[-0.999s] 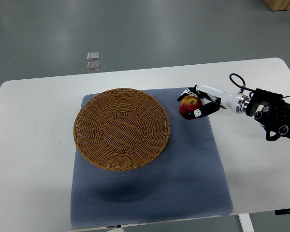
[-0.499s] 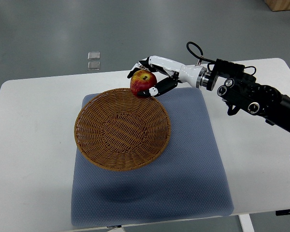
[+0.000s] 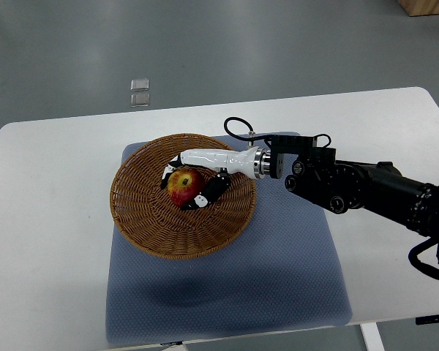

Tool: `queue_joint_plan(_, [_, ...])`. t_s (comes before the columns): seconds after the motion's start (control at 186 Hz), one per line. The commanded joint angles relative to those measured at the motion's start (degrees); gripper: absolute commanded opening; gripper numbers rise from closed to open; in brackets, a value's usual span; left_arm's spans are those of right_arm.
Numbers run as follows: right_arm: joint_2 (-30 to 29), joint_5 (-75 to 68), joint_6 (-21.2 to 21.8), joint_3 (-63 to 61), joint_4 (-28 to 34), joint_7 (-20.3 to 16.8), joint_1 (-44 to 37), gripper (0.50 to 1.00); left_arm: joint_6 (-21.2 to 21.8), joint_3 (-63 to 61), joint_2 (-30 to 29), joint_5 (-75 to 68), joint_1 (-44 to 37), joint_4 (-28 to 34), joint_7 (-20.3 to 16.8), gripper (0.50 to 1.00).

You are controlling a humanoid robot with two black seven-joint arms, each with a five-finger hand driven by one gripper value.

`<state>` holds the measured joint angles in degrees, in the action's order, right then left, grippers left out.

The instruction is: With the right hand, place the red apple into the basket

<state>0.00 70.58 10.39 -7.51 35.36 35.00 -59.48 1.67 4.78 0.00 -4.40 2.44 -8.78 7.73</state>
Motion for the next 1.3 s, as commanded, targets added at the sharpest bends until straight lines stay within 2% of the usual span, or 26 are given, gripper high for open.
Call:
queue_joint_plan(0.0, [0.0, -0.4, 0.0, 0.0, -0.1, 0.0, 0.4, 0.841, 0.0, -0.1, 0.0, 0.0, 0.0, -0.1, 0.0, 1.0])
queue_joint_plan(0.005, [0.0, -0.4, 0.0, 0.0, -0.1, 0.0, 0.4, 0.842, 0.0, -0.1, 0.0, 0.0, 0.0, -0.1, 0.0, 1.0])
queue_joint_plan(0.011, [0.0, -0.4, 0.0, 0.0, -0.1, 0.0, 0.5, 0.876, 0.0, -0.1, 0.0, 0.0, 0.0, 0.0, 0.0, 1.0])
queue_joint_plan(0.016, [0.0, -0.4, 0.0, -0.1, -0.1, 0.0, 0.5, 0.876, 0.0, -0.1, 0.0, 0.0, 0.0, 0.0, 0.0, 1.0])
queue_joint_plan(0.021, [0.0, -0.4, 0.0, -0.1, -0.1, 0.0, 0.4, 0.909, 0.0, -0.1, 0.0, 0.0, 0.0, 0.0, 0.0, 1.0])
queue_joint_plan(0.043, [0.0, -0.5, 0.0, -0.1, -0.1, 0.0, 0.4, 0.923, 0.0, -0.1, 0.0, 0.0, 0.1, 0.0, 0.0, 1.0])
queue_joint_plan(0.381, [0.0, -4.5, 0.8, -5.0, 1.2, 0.0, -0.1, 0.924, 0.0, 0.0, 0.0, 0.0, 0.2, 0.0, 0.0, 1.0])
queue_joint_plan(0.451, [0.0, -10.9, 3.4, -11.0, 1.4, -0.3, -0.2, 0.921, 0.0, 0.0, 0.0, 0.0, 0.2, 0.0, 0.0, 1.0])
queue_joint_plan(0.505, [0.0, -10.9, 3.4, -11.0, 1.4, -0.3, -0.2, 0.921, 0.0, 0.0, 0.0, 0.0, 0.2, 0.0, 0.0, 1.0])
queue_joint_plan(0.51, [0.2, -14.9, 5.0, -13.6, 1.0, -1.6, 0.2, 0.921, 0.0, 0.0, 0.0, 0.0, 0.2, 0.0, 0.0, 1.0])
queue_joint_plan(0.564, [1.4, -19.2, 5.3, -15.5, 0.9, -4.0, 0.5, 0.919, 0.0, 0.0, 0.0, 0.0, 0.2, 0.0, 0.0, 1.0])
queue_joint_plan(0.612, [1.4, -19.2, 5.3, -15.5, 0.9, -4.0, 0.5, 0.919, 0.0, 0.0, 0.0, 0.0, 0.2, 0.0, 0.0, 1.0])
queue_joint_plan(0.617, [2.0, -23.9, 4.8, -16.7, 0.7, -6.1, 1.6, 0.919, 0.0, 0.0, 0.0, 0.0, 0.2, 0.0, 0.0, 1.0])
queue_joint_plan(0.639, [2.5, -27.1, 4.5, -17.2, 0.5, -7.1, 2.5, 0.919, 0.0, 0.0, 0.0, 0.0, 0.2, 0.0, 0.0, 1.0])
queue_joint_plan(0.698, [4.0, -32.3, 3.1, -18.1, 0.3, -8.6, 3.9, 0.917, 0.0, 0.0, 0.0, 0.0, 0.2, 0.0, 0.0, 1.0])
queue_joint_plan(0.8, [6.6, -41.6, -1.8, -18.3, -0.2, -11.1, 6.7, 0.917, 0.0, 0.0, 0.0, 0.0, 0.3, 0.0, 0.0, 1.0])
queue_joint_plan(0.848, [6.6, -41.6, -1.8, -18.3, -0.2, -11.1, 6.7, 0.917, 0.0, 0.0, 0.0, 0.0, 0.3, 0.0, 0.0, 1.0])
queue_joint_plan(0.854, [7.6, -45.6, -3.7, -18.3, -0.3, -11.7, 7.9, 0.917, 0.0, 0.0, 0.0, 0.0, 0.3, 0.0, 0.0, 1.0])
queue_joint_plan(0.913, [8.9, -49.4, -4.9, -18.4, -0.3, -11.7, 8.9, 0.919, 0.0, 0.0, 0.0, 0.0, 0.3, 0.0, 0.0, 1.0])
queue_joint_plan(1.052, [11.3, -55.6, -4.6, -20.5, -0.3, -10.9, 11.9, 0.924, 0.0, 0.0, 0.0, 0.0, 0.3, 0.0, 0.0, 1.0])
queue_joint_plan(1.294, [11.6, -55.0, -4.5, -22.3, -0.4, -10.9, 14.4, 0.924, 0.0, 0.1, 0.0, 0.0, 0.3, 0.0, 0.0, 1.0])
